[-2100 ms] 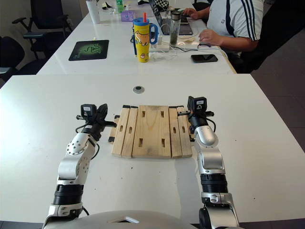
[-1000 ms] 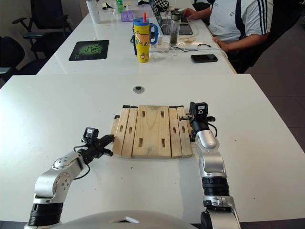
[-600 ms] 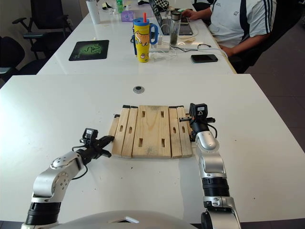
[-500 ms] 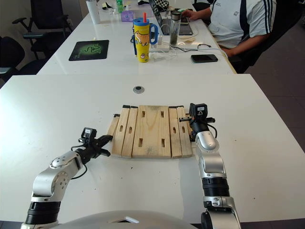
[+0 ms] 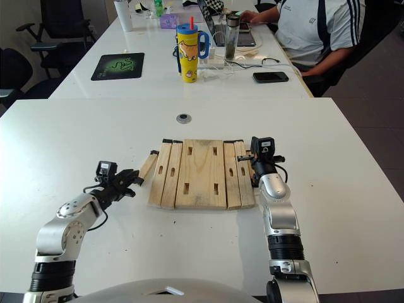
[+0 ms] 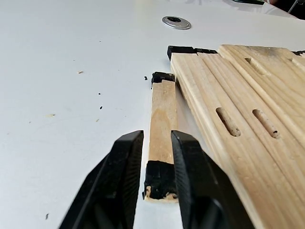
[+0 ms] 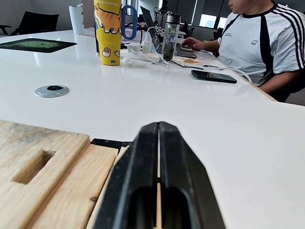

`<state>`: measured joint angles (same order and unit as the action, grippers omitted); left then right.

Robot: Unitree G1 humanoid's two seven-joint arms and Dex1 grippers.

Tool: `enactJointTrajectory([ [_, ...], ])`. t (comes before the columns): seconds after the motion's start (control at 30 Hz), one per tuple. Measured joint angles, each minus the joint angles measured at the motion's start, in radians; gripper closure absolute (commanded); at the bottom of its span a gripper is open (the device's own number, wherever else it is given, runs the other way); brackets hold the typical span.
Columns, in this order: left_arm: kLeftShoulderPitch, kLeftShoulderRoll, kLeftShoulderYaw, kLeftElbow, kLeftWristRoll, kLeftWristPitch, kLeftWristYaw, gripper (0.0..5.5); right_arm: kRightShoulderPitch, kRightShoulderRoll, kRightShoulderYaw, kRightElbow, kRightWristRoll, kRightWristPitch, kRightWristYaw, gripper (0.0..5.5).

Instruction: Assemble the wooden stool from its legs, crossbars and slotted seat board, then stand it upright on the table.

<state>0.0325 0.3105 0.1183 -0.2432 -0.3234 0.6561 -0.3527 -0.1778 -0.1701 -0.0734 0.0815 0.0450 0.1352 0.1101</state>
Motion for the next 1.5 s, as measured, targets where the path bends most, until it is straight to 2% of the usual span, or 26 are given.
enactJointTrajectory([
  [0.2, -0.001, -0.006, -0.037, 0.017, 0.022, -0.015, 0.007, 2.99, -0.002, -0.001, 0.0, 0.001, 0.0, 0.0, 0.0, 5.5],
  [0.47, -0.004, -0.006, -0.098, 0.083, 0.101, -0.058, 0.035, 2.94, -0.006, -0.002, 0.0, 0.003, 0.0, -0.003, 0.0, 5.5],
  [0.8, -0.006, -0.013, -0.098, 0.085, 0.119, -0.074, 0.047, 4.16, -0.021, -0.003, 0.003, 0.008, 0.0, -0.003, 0.0, 5.5],
  [0.97, -0.009, -0.014, -0.097, 0.098, 0.131, -0.096, 0.055, 4.16, -0.03, -0.002, 0.004, 0.007, 0.001, -0.003, 0.002, 5.5],
  [1.03, -0.01, -0.021, -0.086, 0.098, 0.134, -0.139, 0.067, 4.16, -0.037, 0.0, 0.003, -0.006, 0.022, 0.02, 0.02, 5.25],
  [1.2, -0.056, -0.037, -0.066, 0.045, 0.137, -0.262, 0.079, 4.16, -0.077, 0.055, -0.017, -0.102, 0.262, 0.262, 0.11, 4.51],
  [1.27, -0.066, -0.047, -0.075, 0.016, 0.129, -0.308, 0.062, 4.16, -0.096, 0.103, -0.071, -0.146, 0.5, 0.495, 0.121, 4.13],
  [1.33, -0.066, -0.051, -0.092, -0.004, 0.126, -0.332, 0.037, 4.16, -0.109, 0.132, -0.12, -0.166, 0.661, 0.644, 0.114, 3.82],
  [1.5, -0.066, -0.06, -0.161, -0.057, 0.114, -0.378, -0.033, 4.16, -0.155, 0.178, -0.238, -0.193, 0.996, 0.895, 0.018, 3.2],
])
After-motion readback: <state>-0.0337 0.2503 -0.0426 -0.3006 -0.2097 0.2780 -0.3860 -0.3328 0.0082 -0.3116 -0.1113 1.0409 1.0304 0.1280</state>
